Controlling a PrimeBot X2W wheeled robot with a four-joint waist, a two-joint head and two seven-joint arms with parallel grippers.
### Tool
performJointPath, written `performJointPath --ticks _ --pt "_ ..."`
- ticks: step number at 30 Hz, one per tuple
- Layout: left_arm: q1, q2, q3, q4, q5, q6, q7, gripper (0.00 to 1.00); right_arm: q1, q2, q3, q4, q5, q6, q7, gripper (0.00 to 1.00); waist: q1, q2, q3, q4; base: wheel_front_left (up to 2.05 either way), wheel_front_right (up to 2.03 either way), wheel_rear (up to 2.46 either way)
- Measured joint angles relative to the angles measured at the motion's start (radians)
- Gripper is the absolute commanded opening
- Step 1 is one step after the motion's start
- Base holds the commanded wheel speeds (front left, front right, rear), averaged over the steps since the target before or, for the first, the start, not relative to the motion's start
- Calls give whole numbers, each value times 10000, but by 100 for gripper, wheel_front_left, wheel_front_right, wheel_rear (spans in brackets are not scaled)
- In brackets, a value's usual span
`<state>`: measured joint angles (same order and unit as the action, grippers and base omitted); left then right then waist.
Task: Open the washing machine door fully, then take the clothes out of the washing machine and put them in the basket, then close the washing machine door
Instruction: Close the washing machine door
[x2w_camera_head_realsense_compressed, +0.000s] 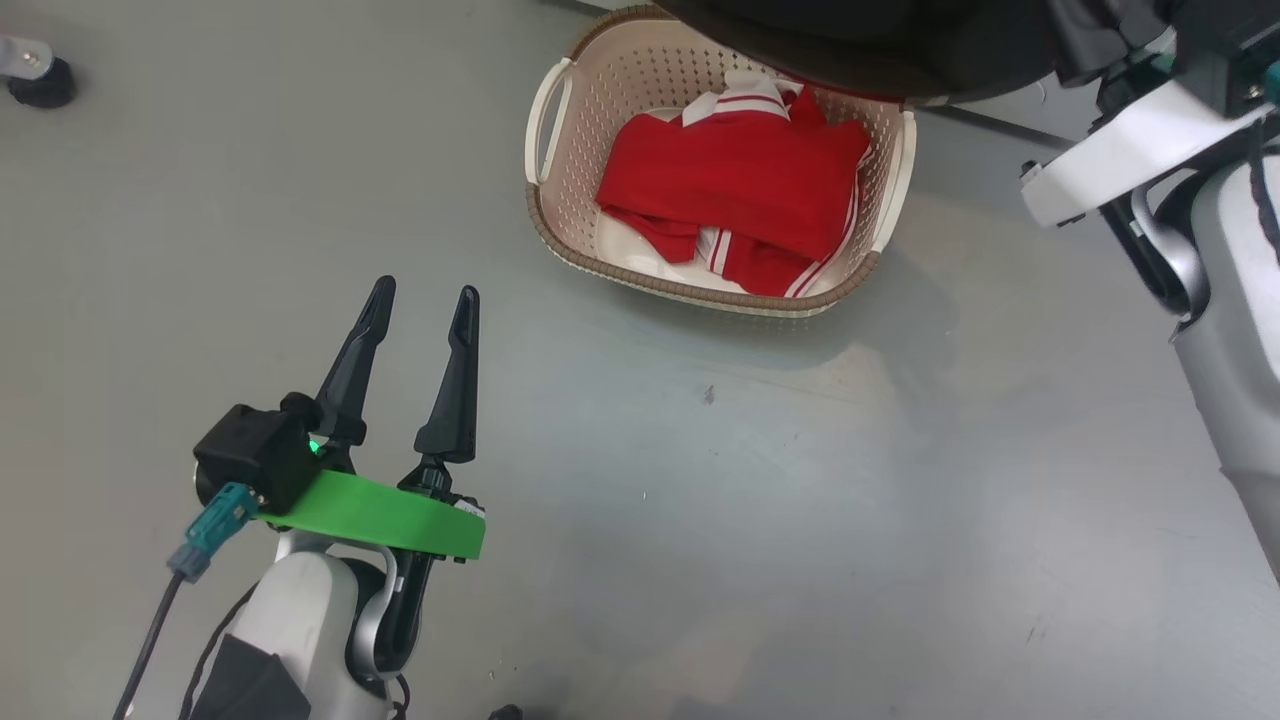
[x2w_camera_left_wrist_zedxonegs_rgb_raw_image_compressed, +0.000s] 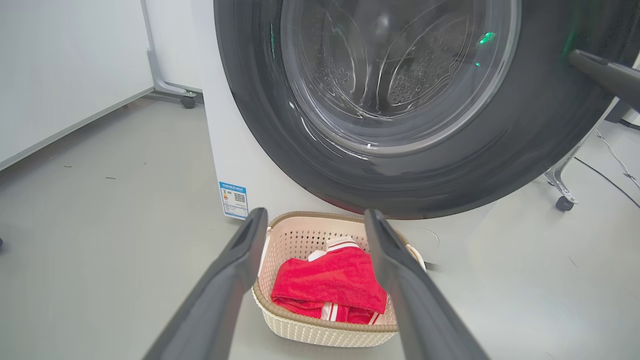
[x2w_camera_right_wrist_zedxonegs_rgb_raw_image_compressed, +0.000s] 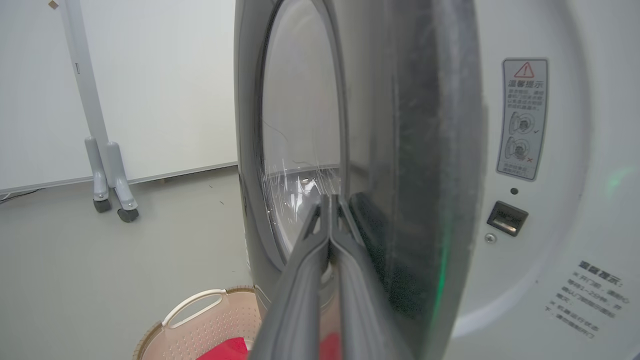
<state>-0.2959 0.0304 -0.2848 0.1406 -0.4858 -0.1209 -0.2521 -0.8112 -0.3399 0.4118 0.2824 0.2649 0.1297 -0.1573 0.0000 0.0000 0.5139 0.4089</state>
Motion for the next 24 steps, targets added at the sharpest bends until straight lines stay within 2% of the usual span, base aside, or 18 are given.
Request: performJointPath --ticks 12,24 --pt "-559 -50 -222 -219 -788 -2 0 100 -1697 -472 -270 268 -276 -10 389 0 0 0 951 76 0 0 0" --pt "-970 -71 -416 -228 -945 -4 0 100 -3248 -763 -644 817 -393 -96 566 0 0 0 1757 422 0 0 0"
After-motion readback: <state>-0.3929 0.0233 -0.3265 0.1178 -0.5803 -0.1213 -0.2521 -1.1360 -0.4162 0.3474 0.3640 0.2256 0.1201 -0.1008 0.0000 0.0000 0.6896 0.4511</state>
